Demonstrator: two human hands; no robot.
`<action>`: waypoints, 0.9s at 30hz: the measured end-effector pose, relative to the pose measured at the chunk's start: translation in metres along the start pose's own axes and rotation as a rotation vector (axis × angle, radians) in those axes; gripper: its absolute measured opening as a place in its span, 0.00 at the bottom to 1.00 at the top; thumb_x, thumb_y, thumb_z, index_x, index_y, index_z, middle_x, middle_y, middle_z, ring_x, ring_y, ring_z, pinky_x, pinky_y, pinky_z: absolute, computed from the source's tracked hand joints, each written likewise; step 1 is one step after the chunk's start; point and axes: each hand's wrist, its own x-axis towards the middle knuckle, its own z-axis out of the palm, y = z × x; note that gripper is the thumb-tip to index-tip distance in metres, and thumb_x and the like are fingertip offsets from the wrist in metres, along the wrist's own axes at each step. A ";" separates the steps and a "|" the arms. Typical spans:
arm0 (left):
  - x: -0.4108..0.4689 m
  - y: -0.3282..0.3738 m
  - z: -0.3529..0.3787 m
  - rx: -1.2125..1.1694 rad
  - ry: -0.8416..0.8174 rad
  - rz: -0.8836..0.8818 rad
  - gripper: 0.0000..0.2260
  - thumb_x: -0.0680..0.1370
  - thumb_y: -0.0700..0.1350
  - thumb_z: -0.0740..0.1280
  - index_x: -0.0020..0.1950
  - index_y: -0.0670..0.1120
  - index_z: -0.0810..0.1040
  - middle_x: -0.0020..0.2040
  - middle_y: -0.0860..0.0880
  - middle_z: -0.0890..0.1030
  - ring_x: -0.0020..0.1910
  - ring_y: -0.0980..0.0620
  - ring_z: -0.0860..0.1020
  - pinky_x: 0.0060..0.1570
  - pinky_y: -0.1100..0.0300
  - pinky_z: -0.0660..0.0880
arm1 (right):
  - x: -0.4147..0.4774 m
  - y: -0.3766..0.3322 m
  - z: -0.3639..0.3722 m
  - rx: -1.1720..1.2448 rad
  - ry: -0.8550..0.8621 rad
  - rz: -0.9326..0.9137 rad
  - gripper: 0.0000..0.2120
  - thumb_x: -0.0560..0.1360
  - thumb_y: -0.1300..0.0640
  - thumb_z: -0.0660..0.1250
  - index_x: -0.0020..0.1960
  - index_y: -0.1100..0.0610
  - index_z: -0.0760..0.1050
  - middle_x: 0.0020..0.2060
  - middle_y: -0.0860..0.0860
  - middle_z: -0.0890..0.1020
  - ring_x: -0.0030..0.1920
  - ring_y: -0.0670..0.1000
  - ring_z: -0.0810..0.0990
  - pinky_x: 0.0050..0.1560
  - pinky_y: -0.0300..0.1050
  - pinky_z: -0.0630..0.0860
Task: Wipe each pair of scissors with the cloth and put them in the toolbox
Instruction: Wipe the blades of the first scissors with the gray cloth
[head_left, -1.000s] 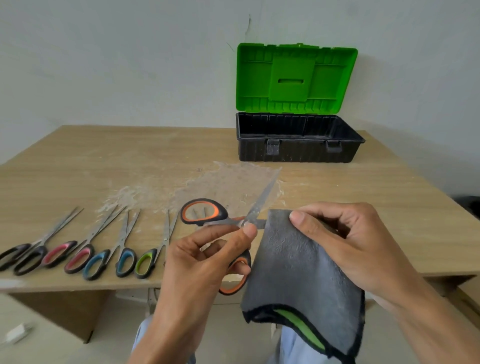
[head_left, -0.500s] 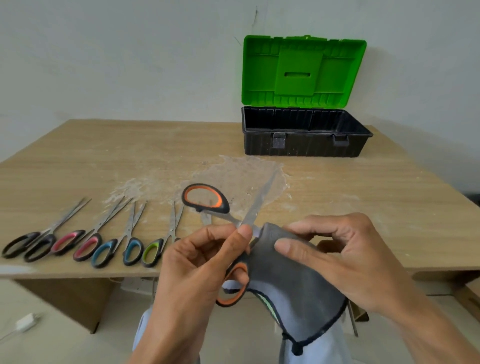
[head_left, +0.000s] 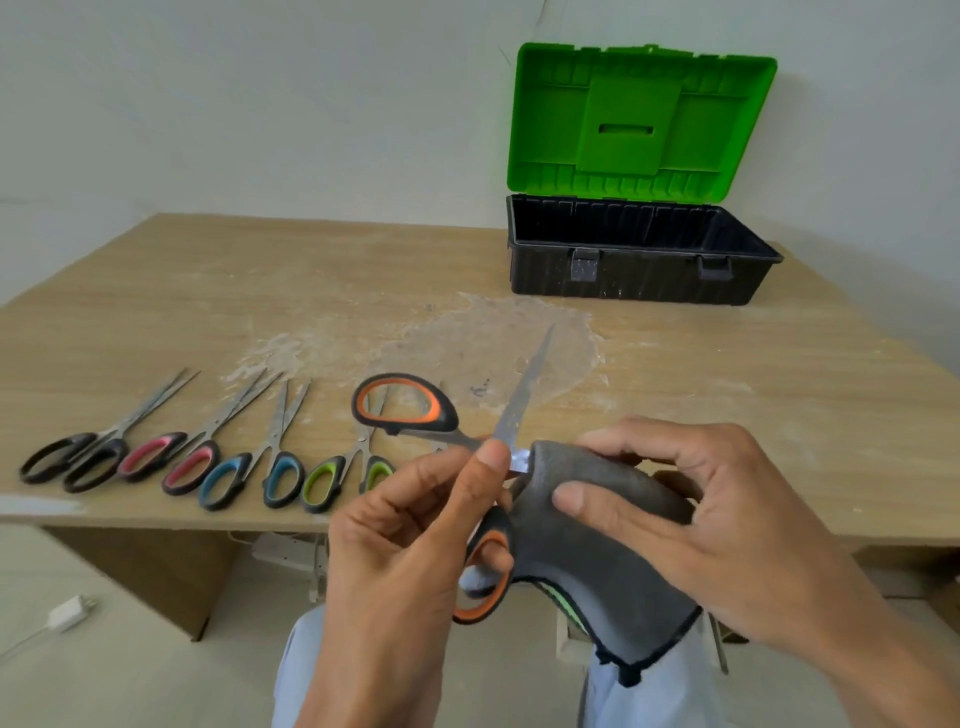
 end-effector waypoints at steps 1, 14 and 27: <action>-0.001 -0.001 -0.001 -0.004 -0.001 -0.009 0.08 0.65 0.45 0.74 0.37 0.40 0.86 0.32 0.41 0.81 0.21 0.52 0.73 0.21 0.65 0.71 | 0.000 0.001 0.000 0.027 -0.005 0.011 0.08 0.73 0.42 0.73 0.47 0.44 0.88 0.40 0.46 0.87 0.40 0.48 0.86 0.43 0.45 0.81; -0.006 -0.005 -0.003 0.026 -0.007 -0.005 0.07 0.65 0.45 0.74 0.33 0.41 0.84 0.31 0.41 0.82 0.21 0.51 0.72 0.20 0.64 0.70 | 0.002 -0.004 -0.009 0.108 0.030 0.029 0.10 0.76 0.45 0.69 0.48 0.43 0.90 0.37 0.45 0.88 0.38 0.46 0.86 0.41 0.40 0.79; -0.010 -0.002 0.002 -0.010 -0.001 -0.028 0.09 0.63 0.49 0.74 0.31 0.44 0.81 0.29 0.43 0.79 0.18 0.54 0.67 0.17 0.66 0.65 | 0.001 -0.002 0.001 0.136 -0.095 0.044 0.15 0.76 0.37 0.72 0.45 0.48 0.88 0.34 0.58 0.84 0.34 0.62 0.80 0.34 0.55 0.74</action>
